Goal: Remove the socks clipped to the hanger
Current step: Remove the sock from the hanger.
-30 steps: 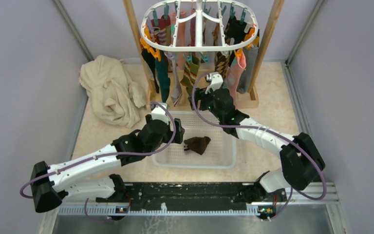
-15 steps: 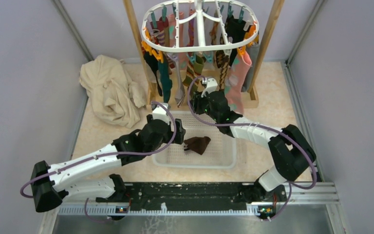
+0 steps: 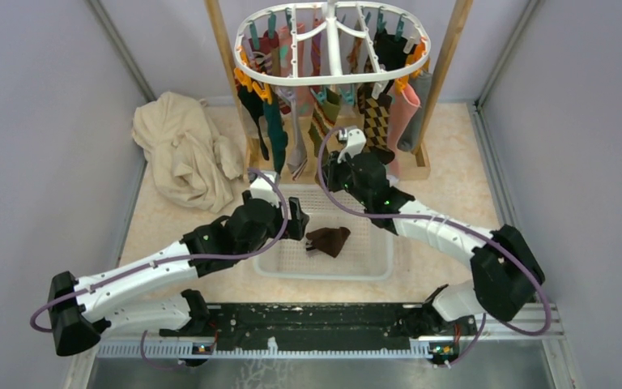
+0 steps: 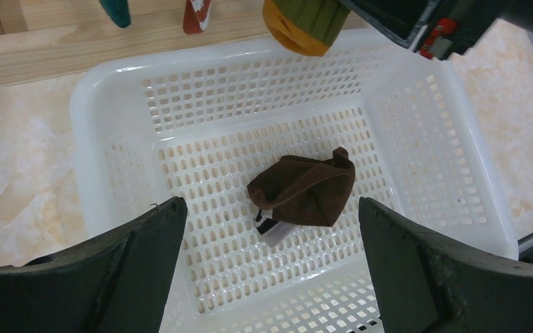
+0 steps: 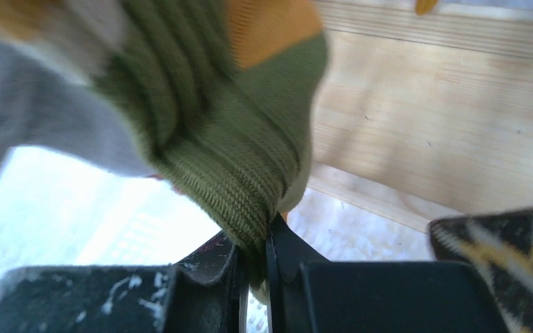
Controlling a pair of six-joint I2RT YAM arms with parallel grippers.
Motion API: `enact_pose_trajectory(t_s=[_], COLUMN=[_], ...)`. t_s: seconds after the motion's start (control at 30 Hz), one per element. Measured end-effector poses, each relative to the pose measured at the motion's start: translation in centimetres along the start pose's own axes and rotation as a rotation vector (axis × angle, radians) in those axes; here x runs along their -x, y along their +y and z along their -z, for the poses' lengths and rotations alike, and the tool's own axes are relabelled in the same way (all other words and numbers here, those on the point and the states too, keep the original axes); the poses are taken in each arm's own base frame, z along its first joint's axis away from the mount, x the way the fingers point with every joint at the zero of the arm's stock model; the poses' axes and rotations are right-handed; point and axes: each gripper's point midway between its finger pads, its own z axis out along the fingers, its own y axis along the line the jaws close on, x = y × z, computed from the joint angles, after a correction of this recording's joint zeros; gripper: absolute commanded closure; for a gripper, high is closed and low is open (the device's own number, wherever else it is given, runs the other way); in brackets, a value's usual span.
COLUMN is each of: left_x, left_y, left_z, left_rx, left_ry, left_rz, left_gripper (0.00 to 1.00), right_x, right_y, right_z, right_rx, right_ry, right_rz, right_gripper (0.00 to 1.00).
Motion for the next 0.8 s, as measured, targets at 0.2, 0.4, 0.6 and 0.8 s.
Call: enact_pose_trajectory(t_s=[0.2, 0.4, 0.6, 0.8], left_x=[-0.7, -1.1, -0.5, 0.1], left_y=[-0.4, -1.1, -2.6, -4.6], left_z=[-0.3, -0.4, -0.5, -0.7], left_rx=[-0.014, -0.048, -0.113, -0.196], left_ry=[0.027, 0.048, 0.034, 0.014], left_rz=[-0.005, -0.002, 0.022, 0.033], left_gripper=[0.01, 0.01, 0.01, 0.01], right_x=[1.5, 0.7, 1.3, 1.0], right_y=[3.3, 3.7, 3.9, 4.3], right_z=[3.0, 5.1, 7.0, 8.1], right_rx=[0.036, 0.023, 0.030, 0.052], right_ry=[-0.029, 0.023, 0.030, 0.060], right_rz=[0.044, 0.052, 0.013, -0.024], right_gripper=[0.91, 0.91, 0.91, 0.91])
